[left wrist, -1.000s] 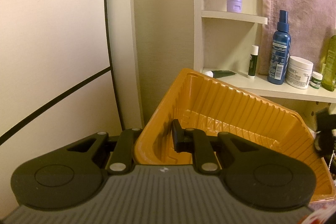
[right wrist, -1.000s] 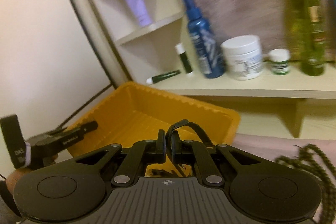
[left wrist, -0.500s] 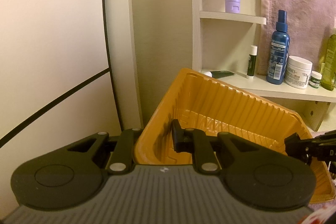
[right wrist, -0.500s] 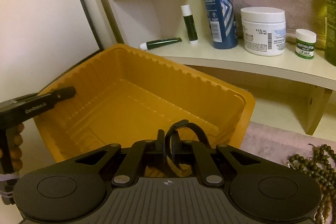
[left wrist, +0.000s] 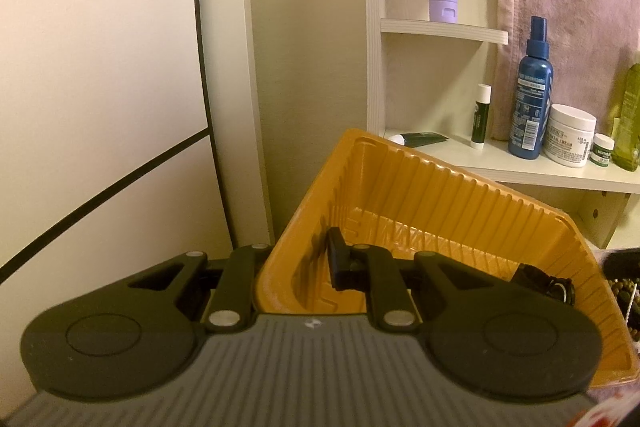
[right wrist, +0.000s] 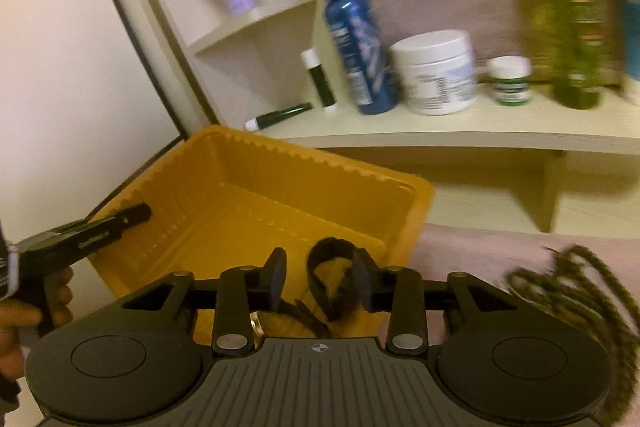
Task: Organize jewelry
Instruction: 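Lower the second watch into the orange tray and open the right gripper, then grasp a black pendant from the bead pile with the right gripper and lift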
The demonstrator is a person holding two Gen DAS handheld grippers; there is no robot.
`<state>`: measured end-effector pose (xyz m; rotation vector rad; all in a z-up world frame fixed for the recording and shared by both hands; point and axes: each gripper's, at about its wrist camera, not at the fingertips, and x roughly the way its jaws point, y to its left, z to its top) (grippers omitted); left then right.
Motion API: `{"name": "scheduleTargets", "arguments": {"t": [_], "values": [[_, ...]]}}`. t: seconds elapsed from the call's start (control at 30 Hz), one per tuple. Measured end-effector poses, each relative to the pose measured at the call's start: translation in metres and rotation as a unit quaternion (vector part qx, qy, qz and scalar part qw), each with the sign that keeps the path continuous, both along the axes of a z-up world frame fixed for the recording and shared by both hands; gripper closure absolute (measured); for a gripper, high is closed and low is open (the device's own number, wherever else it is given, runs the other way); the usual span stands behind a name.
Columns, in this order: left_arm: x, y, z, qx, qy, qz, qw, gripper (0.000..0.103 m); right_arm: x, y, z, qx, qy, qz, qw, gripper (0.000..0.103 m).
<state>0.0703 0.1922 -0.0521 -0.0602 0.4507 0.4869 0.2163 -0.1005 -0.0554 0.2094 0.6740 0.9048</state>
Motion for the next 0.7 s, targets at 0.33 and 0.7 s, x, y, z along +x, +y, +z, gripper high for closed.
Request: {"name": "scheduleTargets", "arguments": {"t": [0.33, 0.7], "values": [[0.001, -0.003, 0.002, 0.008, 0.003, 0.001, 1.0, 0.088, -0.03, -0.089, -0.015, -0.043, 0.041, -0.078, 0.995, 0.065], [0.003, -0.007, 0.005, 0.021, 0.014, 0.003, 0.9997, 0.087, -0.038, -0.111, -0.028, -0.072, 0.052, -0.1, 0.991, 0.065]]}}
